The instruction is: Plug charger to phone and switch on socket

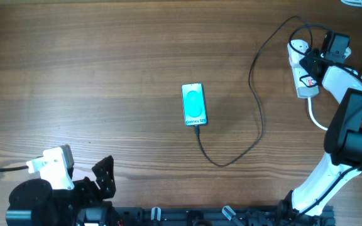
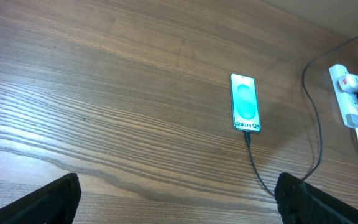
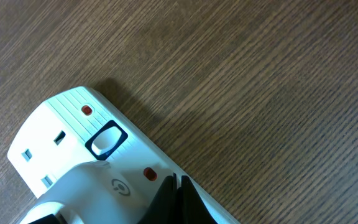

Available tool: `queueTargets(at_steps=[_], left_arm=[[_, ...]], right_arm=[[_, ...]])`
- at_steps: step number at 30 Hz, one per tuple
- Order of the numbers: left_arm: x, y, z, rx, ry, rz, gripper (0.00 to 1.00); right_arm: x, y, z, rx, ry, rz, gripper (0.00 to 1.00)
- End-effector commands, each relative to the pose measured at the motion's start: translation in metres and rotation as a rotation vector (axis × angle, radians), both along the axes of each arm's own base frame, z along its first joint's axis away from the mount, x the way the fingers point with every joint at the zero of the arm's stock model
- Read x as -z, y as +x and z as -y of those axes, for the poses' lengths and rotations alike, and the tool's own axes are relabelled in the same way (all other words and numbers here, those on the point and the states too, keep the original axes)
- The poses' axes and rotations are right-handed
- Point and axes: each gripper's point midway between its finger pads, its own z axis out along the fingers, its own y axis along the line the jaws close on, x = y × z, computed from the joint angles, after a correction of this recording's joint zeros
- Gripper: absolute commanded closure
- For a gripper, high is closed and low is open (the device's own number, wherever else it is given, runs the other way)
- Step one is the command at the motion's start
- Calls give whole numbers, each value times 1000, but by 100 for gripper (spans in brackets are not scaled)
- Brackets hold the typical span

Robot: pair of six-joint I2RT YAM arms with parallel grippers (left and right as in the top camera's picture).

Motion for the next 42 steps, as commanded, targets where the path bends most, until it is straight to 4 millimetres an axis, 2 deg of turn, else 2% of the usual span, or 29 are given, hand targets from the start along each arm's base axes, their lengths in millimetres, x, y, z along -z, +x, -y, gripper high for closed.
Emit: queueTargets(at_steps=[1, 11, 17, 21, 26, 30, 34, 36, 39, 42], left_arm=[[-1, 0, -3, -11, 10, 6, 0], [-1, 0, -3, -11, 10, 6, 0], [-1, 0, -3, -11, 10, 7, 0], [-4, -6, -3, -11, 8, 42, 0], [-15, -26, -3, -12, 4, 161, 0], [-22, -42, -4, -13, 1, 256, 0], [-23, -46, -4, -13, 1, 279, 0], [-24, -45, -6, -20, 10, 284, 0], [-32, -41, -22, -103, 58, 323, 0], [-62, -32, -39, -195, 93, 448, 0]], right_arm=[[16, 5, -34, -120, 52, -28, 96], [24, -3, -81, -291, 229, -60, 96], [28, -7, -115, -358, 232, -105, 96], [34, -15, -130, -367, 169, -167, 95], [39, -25, -137, -377, 176, -212, 96], [43, -41, -128, -340, 142, -290, 96], [23, -55, -98, -222, 6, -337, 96], [-1, -59, -86, -176, -54, -324, 96], [-40, -62, -82, -163, -87, -269, 96], [-90, -68, -83, -158, -102, -180, 96]])
